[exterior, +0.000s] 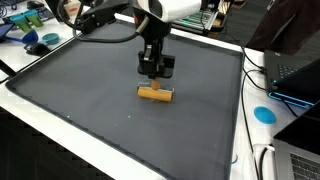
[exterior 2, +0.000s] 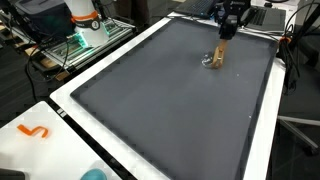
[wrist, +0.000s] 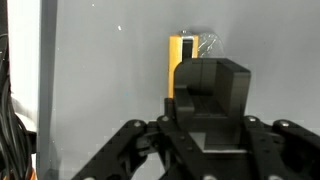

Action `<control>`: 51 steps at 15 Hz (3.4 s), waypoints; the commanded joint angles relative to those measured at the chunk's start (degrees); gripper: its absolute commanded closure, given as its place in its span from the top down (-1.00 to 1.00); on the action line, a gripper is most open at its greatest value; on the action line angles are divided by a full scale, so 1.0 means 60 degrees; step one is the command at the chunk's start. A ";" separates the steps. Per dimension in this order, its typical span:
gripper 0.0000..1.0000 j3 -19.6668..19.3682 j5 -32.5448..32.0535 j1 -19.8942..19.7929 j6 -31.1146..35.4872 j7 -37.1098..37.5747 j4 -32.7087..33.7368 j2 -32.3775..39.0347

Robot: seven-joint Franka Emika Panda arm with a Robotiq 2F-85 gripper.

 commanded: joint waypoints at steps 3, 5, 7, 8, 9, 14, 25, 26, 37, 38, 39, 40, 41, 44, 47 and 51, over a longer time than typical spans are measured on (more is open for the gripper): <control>-0.54 0.0066 0.0382 -0.0266 -0.0122 -0.0462 -0.0449 0.0318; -0.54 0.0056 0.0444 -0.0293 -0.0188 -0.0469 -0.0509 0.0301; -0.54 0.0045 0.0488 -0.0304 -0.0223 -0.0500 -0.0592 0.0289; -0.54 0.0026 0.0484 -0.0295 -0.0251 -0.0506 -0.0595 0.0300; -0.54 -0.0015 0.0411 -0.0258 -0.0238 -0.0447 -0.0620 0.0298; -0.54 -0.0056 0.0184 -0.0142 -0.0254 -0.0423 -0.0827 0.0272; -0.54 -0.0069 -0.0059 -0.0097 -0.0146 -0.0471 -0.1467 -0.0064; -0.54 -0.0074 -0.0060 -0.0101 -0.0146 -0.0471 -0.1504 -0.0087; -0.54 -0.0064 0.0036 -0.0196 -0.0120 -0.0546 -0.1868 -0.0337; -0.54 -0.0071 0.0032 -0.0200 -0.0116 -0.0534 -0.1913 -0.0372; -0.54 -0.0065 0.0052 -0.0219 -0.0107 -0.0555 -0.1967 -0.0414; -0.54 -0.0068 0.0060 -0.0229 -0.0107 -0.0551 -0.2005 -0.0442; -0.54 -0.0063 0.0076 -0.0244 -0.0104 -0.0567 -0.2039 -0.0466; -0.54 -0.0048 0.0133 -0.0285 -0.0084 -0.0626 -0.2136 -0.0521; -0.54 -0.0051 0.0182 -0.0325 -0.0060 -0.0701 -0.2208 -0.0563; -0.54 -0.0076 0.0189 -0.0357 -0.0064 -0.0705 -0.2321 -0.0639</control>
